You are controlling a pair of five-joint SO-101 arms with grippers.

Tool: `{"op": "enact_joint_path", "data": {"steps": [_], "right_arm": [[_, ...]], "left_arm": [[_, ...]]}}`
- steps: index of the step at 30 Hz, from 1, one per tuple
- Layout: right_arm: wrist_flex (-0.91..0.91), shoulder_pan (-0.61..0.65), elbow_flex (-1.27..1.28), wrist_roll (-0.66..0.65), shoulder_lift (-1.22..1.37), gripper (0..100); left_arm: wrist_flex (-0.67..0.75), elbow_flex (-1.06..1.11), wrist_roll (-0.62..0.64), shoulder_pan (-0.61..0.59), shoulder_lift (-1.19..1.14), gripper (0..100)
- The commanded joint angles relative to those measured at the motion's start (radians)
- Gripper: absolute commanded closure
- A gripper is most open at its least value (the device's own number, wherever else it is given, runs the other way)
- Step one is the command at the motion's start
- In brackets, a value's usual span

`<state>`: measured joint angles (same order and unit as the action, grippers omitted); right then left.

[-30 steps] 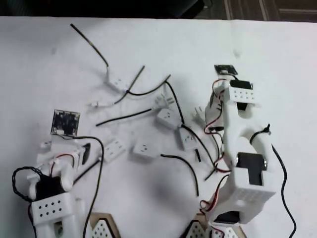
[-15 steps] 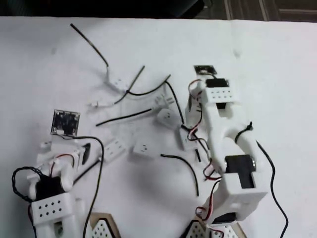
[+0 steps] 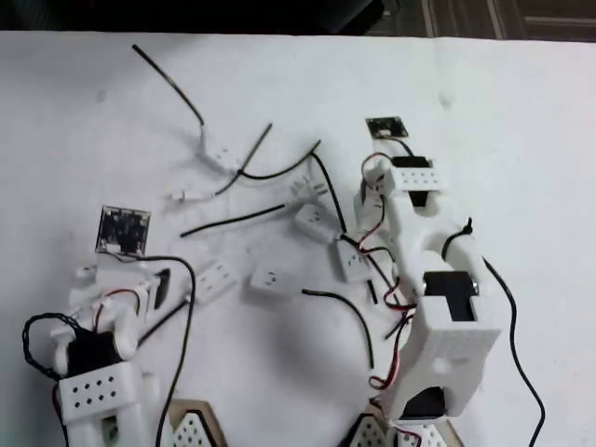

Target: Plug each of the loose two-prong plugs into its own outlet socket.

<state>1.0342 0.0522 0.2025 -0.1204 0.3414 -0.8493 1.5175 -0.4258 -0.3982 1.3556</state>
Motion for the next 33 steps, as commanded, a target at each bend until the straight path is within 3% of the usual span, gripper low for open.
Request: {"op": "enact_joint_path", "data": {"steps": [1,3,5,15,22,28,33], "right_arm": [[-0.05,-0.031,-0.028,-0.015,-0.012,99.3],[-0.045,-0.039,-0.025,-0.012,-0.036,95.8],[-0.018,-0.054,-0.026,0.025,-0.076,98.7],[0.24,-0.145,-0.028,0.552,-0.326,98.1],[0.414,-0.156,-0.026,0.763,-0.415,98.1],[0.561,-0.15,-0.02,0.787,-0.423,95.7],[0.641,-0.127,-0.023,0.721,-0.43,79.5]], "left_arm": [[0.018,-0.006,0.006,-0.004,0.015,71],[0.018,-0.006,0.006,-0.004,0.015,71],[0.018,-0.006,0.006,-0.004,0.015,71],[0.017,-0.006,0.006,-0.004,0.015,71],[0.017,-0.006,0.006,-0.004,0.015,71],[0.017,-0.006,0.006,-0.004,0.015,71],[0.017,-0.006,0.006,-0.004,0.015,71]]}}
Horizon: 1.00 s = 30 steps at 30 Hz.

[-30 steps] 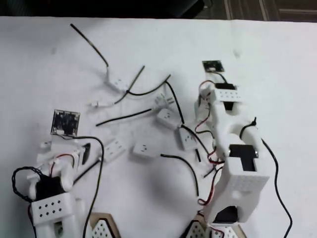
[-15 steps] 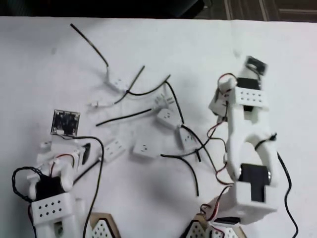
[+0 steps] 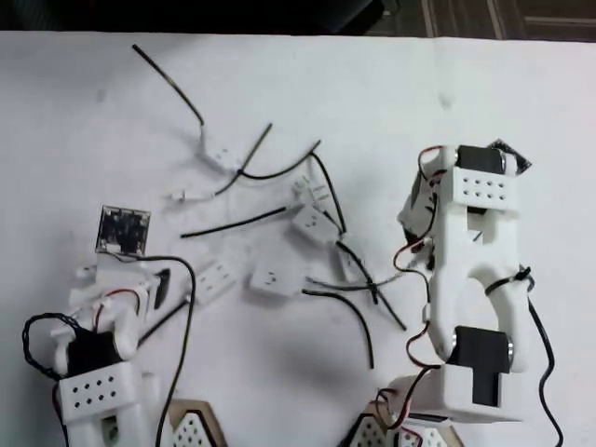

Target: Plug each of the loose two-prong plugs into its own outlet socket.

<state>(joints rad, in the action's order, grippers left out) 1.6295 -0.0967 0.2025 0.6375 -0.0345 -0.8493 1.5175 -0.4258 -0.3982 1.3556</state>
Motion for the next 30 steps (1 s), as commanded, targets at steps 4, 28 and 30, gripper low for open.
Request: {"op": "enact_joint_path", "data": {"steps": [4,28,30], "right_arm": [[0.081,0.054,-0.023,-0.103,-0.054,77.3],[0.081,-0.045,0.203,-1.441,-0.417,90.1],[0.079,-0.084,0.215,-1.537,-0.386,84.9]], "left_arm": [[0.017,-0.006,0.006,-0.004,0.015,71],[0.02,-0.005,0.006,-0.004,0.015,71],[0.02,-0.005,0.006,-0.004,0.015,71]]}}
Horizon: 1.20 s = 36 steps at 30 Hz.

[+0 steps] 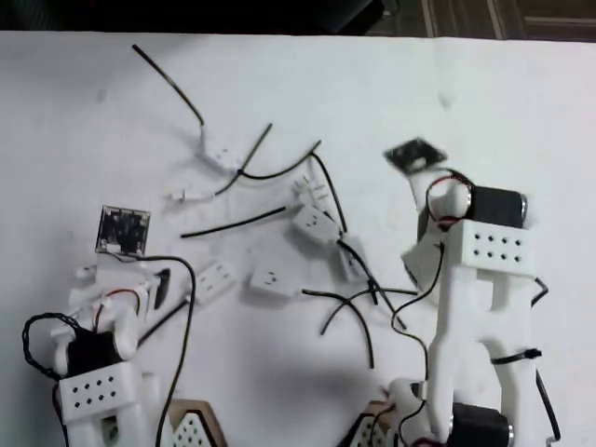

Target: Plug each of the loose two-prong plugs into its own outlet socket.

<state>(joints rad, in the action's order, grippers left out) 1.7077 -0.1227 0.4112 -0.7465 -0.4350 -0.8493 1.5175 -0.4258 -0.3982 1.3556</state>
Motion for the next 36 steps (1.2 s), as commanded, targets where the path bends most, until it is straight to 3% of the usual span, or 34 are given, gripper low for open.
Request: {"op": "enact_joint_path", "data": {"steps": [1,6,10,16,33,36], "right_arm": [[-0.001,-0.076,0.008,-0.203,0.033,82.6],[-0.004,-0.143,0.006,-0.442,0.14,77.8],[-0.051,-0.159,0.006,-0.514,0.237,77.7],[-0.193,-0.165,0.006,-0.52,0.378,77.6],[-0.367,-0.171,0.008,-0.514,0.645,77.9],[-0.364,-0.171,0.008,-0.514,0.647,83.2]], "left_arm": [[0.02,-0.005,0.006,-0.004,0.015,71],[0.02,-0.005,0.006,-0.004,0.015,71],[0.02,-0.005,0.006,-0.004,0.015,71],[0.02,-0.005,0.006,-0.004,0.015,71],[0.02,-0.005,0.006,-0.004,0.015,71],[0.02,-0.005,0.006,-0.004,0.015,71]]}}
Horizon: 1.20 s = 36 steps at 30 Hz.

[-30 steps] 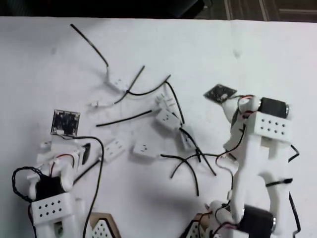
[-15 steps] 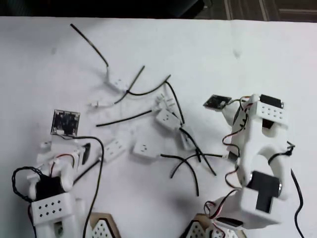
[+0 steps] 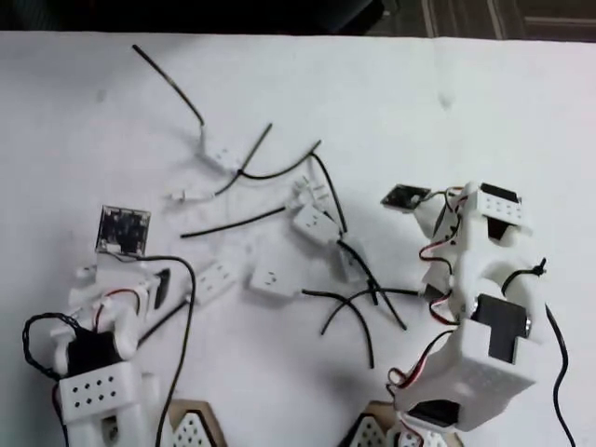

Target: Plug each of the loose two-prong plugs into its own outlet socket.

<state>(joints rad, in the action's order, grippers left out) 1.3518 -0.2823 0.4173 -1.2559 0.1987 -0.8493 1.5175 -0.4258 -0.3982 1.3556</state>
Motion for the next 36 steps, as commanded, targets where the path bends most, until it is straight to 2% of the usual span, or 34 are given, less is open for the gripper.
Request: {"op": "enact_joint_path", "data": {"steps": [1,4,8,20,27,29,34,36], "right_arm": [[-0.008,-0.012,0.003,-0.005,0.008,87.3],[0.008,-0.013,0.003,-0.003,-0.013,99.1],[0.079,-0.031,0.003,-0.003,-0.067,98.5],[0.128,-0.061,0.12,0.008,-0.357,98.2],[-0.012,-0.053,0.226,0.187,-0.532,98.1],[-0.015,-0.039,0.262,0.212,-0.529,96.1],[-0.018,-0.038,0.299,0.218,-0.503,79.4],[-0.021,-0.035,0.299,0.218,-0.476,77.4]], "left_arm": [[0.02,-0.005,0.006,-0.004,0.015,71],[0.02,-0.005,0.006,-0.004,0.015,71],[0.02,-0.005,0.006,-0.004,0.015,71],[0.02,-0.005,0.006,-0.004,0.015,71],[0.02,-0.005,0.006,-0.004,0.015,71],[0.02,-0.005,0.006,-0.004,0.015,71],[0.02,-0.005,0.006,-0.004,0.015,71],[0.02,-0.005,0.006,-0.004,0.015,71]]}}
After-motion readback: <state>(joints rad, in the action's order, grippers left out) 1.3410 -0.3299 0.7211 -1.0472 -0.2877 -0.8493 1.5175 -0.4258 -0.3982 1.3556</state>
